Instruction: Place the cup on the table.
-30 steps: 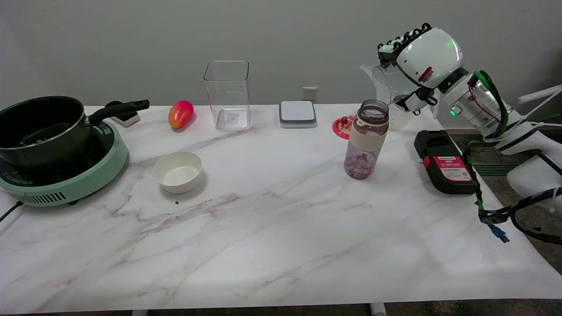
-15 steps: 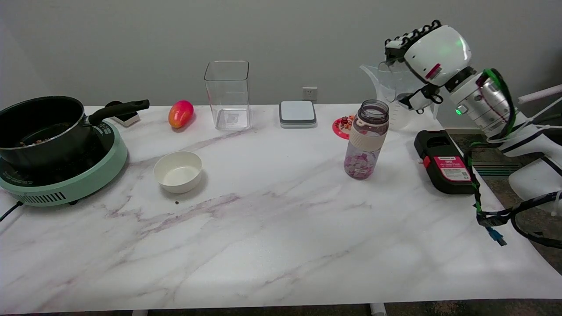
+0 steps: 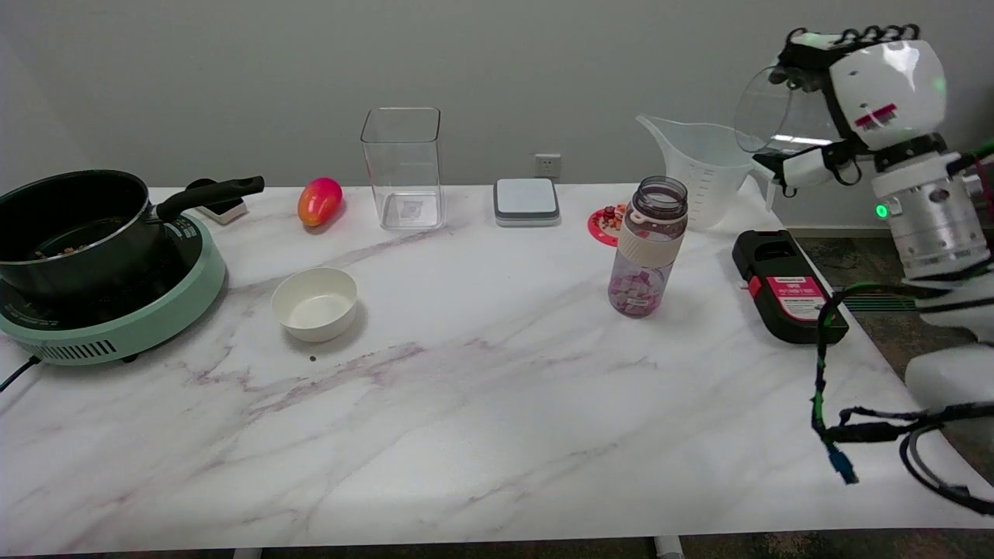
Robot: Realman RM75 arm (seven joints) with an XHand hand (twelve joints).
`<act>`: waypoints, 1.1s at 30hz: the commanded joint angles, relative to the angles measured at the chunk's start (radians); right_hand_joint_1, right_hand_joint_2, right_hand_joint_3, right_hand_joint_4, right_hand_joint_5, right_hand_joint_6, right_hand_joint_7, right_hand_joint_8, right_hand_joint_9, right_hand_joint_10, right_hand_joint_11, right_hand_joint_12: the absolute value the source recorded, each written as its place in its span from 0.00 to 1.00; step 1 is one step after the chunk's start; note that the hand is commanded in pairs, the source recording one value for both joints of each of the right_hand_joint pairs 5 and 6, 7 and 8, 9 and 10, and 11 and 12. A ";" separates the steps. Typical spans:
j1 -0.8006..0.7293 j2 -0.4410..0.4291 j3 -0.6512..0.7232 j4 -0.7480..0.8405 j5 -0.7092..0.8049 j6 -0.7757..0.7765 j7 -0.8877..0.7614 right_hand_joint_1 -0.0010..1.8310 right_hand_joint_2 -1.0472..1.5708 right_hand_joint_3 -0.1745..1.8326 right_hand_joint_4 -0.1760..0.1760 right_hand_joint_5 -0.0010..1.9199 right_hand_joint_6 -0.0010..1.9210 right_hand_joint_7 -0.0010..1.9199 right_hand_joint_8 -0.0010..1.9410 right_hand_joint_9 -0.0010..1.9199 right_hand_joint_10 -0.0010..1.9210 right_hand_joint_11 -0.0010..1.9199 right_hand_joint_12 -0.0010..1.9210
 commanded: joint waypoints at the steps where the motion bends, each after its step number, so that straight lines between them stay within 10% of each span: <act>1: -0.184 -0.215 -0.392 0.239 0.672 0.510 -0.345 0.78 0.78 0.47 0.50 0.71 0.71 0.79 0.78 0.77 0.77 0.66 0.66; 10: -0.028 -0.291 -0.748 0.177 0.716 0.594 -0.351 0.76 0.83 0.42 0.50 0.73 0.73 0.80 0.80 0.79 0.79 0.67 0.67; 33: -0.035 -0.529 -0.898 0.010 0.649 0.587 -0.178 0.70 0.91 0.32 0.50 0.78 0.78 0.83 0.82 0.80 0.80 0.68 0.68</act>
